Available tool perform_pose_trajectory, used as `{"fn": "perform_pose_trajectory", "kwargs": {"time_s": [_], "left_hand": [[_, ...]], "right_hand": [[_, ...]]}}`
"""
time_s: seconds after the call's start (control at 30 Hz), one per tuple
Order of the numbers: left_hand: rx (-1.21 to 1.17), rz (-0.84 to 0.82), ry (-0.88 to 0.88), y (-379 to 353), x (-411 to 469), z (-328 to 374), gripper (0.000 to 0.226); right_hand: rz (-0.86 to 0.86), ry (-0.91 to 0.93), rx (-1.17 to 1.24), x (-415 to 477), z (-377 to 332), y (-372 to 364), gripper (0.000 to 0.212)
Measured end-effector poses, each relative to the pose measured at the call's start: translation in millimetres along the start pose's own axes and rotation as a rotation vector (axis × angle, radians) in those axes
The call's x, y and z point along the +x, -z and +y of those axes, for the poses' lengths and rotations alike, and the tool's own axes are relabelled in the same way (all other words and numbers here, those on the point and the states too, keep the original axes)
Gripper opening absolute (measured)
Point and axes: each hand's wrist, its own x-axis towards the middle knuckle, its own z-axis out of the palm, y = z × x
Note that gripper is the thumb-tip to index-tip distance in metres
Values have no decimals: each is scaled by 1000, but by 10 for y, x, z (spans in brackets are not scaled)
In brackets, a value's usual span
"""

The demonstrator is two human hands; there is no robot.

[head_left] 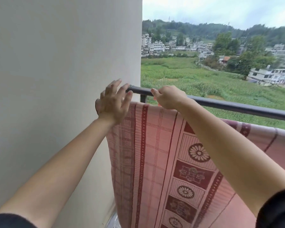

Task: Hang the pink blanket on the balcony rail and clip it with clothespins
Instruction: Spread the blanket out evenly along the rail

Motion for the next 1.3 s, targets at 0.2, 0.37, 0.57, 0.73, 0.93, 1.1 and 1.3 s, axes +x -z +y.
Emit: {"fn": "perform_pose_trajectory", "kwargs": {"time_s": [0.2,0.37,0.57,0.73,0.93,1.1,1.3], "left_hand": [[144,-3,128,-334,-137,475,42],[14,-10,61,-587,-239,1249,44],[-70,-100,-216,-807,-654,2545,48],[-72,-172,-286,-922,-1077,3715,65],[-127,-209,-316,-1060,-1500,5164,62],[-234,-309,-567,-1142,-2107,6580,63],[-348,-346,-733,-1340,-2643,8017,63]], "right_hand": [[204,-34,-216,-853,735,217,65],[363,-126,-353,-1663,1536,396,59],[390,-281,-398,-2767,2468,540,68],[365,-376,-426,-3966,3156,729,64],[315,-642,-431,-5618,4203,1101,68],[371,-876,-422,-6831,4894,1503,75],[468,-1009,-490,-7917,5501,1755,80]]}}
